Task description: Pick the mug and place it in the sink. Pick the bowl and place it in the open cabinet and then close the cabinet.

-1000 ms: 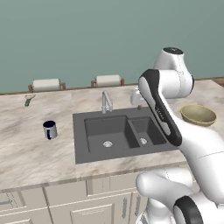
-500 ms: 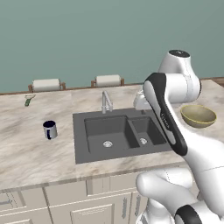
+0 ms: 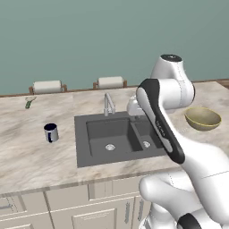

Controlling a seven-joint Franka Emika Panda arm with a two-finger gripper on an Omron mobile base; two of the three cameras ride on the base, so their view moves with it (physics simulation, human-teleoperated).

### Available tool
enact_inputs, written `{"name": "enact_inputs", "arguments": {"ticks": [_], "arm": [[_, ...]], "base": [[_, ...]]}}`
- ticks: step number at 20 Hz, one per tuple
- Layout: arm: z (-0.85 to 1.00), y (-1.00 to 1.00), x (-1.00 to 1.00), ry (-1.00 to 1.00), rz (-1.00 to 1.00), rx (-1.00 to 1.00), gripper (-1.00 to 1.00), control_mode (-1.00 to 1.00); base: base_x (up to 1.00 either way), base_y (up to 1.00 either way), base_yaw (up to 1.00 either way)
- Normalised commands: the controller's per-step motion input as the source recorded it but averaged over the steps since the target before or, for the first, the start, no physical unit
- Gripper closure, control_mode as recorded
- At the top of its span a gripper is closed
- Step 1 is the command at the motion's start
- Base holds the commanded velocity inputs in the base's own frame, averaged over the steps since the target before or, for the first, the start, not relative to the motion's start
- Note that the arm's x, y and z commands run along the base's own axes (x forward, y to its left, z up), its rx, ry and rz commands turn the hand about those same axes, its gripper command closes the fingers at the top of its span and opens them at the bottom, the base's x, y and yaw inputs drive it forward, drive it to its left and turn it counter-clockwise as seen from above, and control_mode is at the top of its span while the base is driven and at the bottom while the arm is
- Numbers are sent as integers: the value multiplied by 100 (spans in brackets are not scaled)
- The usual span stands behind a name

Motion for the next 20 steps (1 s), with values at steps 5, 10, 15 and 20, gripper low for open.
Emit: {"name": "enact_inputs", "arguments": {"ticks": [5, 10, 15, 20], "arm": [[-20, 90, 0, 0, -1, 0, -100, -100], [-13, 40, 5, 2, -1, 0, -100, 100], [0, 0, 0, 0, 0, 0, -100, 100], [0, 0, 0, 0, 0, 0, -100, 100]], "base": [[0, 0, 0], [13, 57, -2], [23, 73, -2], [14, 39, 0]]}}
